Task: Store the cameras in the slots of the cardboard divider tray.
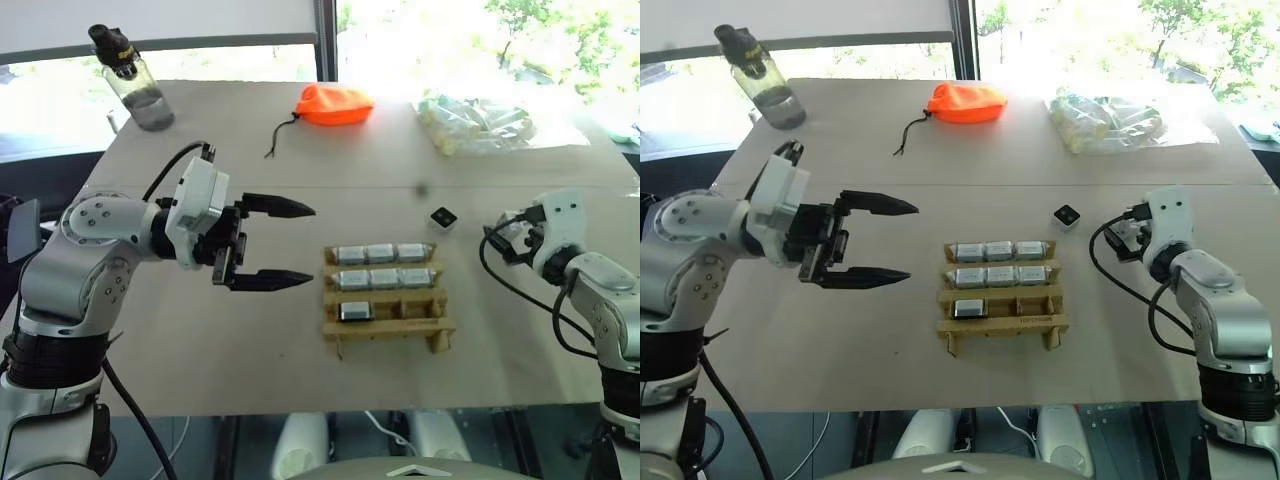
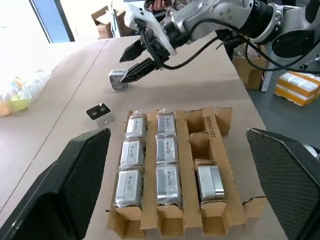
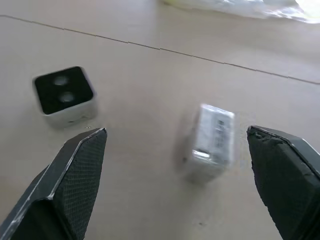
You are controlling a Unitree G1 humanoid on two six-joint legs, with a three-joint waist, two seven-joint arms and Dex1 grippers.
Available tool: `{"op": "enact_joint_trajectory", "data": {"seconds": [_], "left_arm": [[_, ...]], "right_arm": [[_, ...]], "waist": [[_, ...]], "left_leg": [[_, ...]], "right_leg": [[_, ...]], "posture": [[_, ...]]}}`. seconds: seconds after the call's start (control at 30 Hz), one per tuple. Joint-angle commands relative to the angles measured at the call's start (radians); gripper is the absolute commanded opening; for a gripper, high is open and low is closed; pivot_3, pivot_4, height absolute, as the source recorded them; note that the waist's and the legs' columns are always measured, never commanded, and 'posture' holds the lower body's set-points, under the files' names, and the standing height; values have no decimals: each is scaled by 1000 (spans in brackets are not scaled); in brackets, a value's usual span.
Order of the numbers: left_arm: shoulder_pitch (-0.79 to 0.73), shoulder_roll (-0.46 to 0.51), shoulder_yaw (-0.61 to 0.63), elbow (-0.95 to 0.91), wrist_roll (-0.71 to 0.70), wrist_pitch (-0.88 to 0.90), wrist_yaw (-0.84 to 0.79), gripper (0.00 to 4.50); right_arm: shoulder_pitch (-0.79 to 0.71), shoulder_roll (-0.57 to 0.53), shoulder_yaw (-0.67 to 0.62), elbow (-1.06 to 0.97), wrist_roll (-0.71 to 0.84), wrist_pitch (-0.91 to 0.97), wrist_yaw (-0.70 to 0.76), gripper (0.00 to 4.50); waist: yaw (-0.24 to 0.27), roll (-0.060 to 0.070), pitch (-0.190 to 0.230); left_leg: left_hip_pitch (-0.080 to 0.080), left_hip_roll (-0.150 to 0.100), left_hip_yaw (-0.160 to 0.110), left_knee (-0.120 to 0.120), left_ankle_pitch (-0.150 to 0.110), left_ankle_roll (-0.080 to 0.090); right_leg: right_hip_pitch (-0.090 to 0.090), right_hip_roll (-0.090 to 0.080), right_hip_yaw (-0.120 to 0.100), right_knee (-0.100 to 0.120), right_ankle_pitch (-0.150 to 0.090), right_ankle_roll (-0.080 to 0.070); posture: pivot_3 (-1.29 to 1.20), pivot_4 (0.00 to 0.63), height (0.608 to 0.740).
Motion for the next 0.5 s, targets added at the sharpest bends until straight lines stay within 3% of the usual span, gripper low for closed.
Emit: {"op": "enact_joint_trajectory", "data": {"seconds": [0.03,0.4,0.5], "left_arm": [[-24,2,-1,11,17,-25,-14,4500],[-22,9,11,11,22,-27,-26,4500],[-12,13,18,3,20,-26,-24,4500]], "right_arm": [[-19,30,-44,42,-23,-62,-56,4442],[-75,92,-51,194,0,-158,-57,4442],[-76,87,-45,211,-5,-176,-54,3667]], "waist": [[-1,0,0],[-13,0,0],[-14,0,0]], "left_leg": [[0,0,0,0,0,0],[0,1,0,0,0,0],[0,1,0,0,0,0]], "right_leg": [[0,0,0,0,0,0],[0,0,0,0,0,0],[0,0,0,0,0,0]], "posture": [[0,150,740],[0,150,740],[0,150,740]]}}
